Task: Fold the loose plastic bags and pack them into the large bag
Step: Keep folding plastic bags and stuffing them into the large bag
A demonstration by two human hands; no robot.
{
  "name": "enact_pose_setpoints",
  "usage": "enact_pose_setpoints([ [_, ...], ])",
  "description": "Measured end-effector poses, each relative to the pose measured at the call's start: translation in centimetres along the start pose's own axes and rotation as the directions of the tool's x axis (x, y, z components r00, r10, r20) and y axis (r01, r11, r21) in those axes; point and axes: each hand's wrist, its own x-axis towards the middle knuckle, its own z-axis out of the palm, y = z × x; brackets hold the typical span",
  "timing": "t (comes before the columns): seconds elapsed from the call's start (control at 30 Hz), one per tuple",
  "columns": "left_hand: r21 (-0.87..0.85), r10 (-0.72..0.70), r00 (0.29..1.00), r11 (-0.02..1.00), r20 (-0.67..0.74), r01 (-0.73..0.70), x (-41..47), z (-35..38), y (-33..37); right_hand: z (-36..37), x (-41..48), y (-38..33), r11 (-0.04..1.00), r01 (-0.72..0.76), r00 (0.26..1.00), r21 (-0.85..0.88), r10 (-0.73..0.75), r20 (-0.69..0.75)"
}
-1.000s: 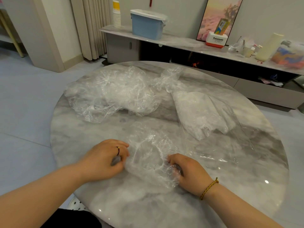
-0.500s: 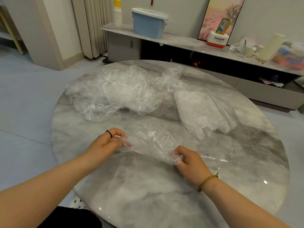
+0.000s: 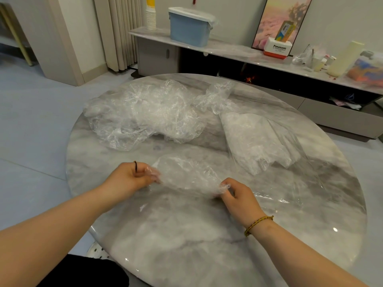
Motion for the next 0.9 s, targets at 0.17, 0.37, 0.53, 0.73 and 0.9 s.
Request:
enact_pose_setpoints([
  [0.17,-0.209,-0.051,0.991,0.978,-0.120,0.025,0.1,-0.5,0.8,0.6,0.5,-0.1,0.998,-0.064,0.996,0.019,0.065,-0.056],
  [0.37,0.064,-0.060,0.978,0.995,-0.200,0.074,0.2,0.5,0.6,1.1,1.2,-0.3,0.983,-0.154,0.981,0.102,0.165,-0.102],
  [0.53,0.342,-0.165,0.970,0.914,-0.178,0.218,0.5,0.3,0.0,1.5,1.6,-0.1,0.976,-0.208,0.970,-0.072,0.196,-0.141],
  [0.73,0.869,0.556,0.829,0.440,-0.065,-0.226,-0.1,2.4,0.8,1.9,1.5,-0.5,0.931,-0.158,0.986,-0.330,0.130,-0.105],
  [0.9,0.891,0.308,0.906,0.258,0.291,-0.374,0.1,5.7,-0.3,2.3,1.3,-1.4,0.864,-0.100,0.995,-0.494,0.086,-0.051],
])
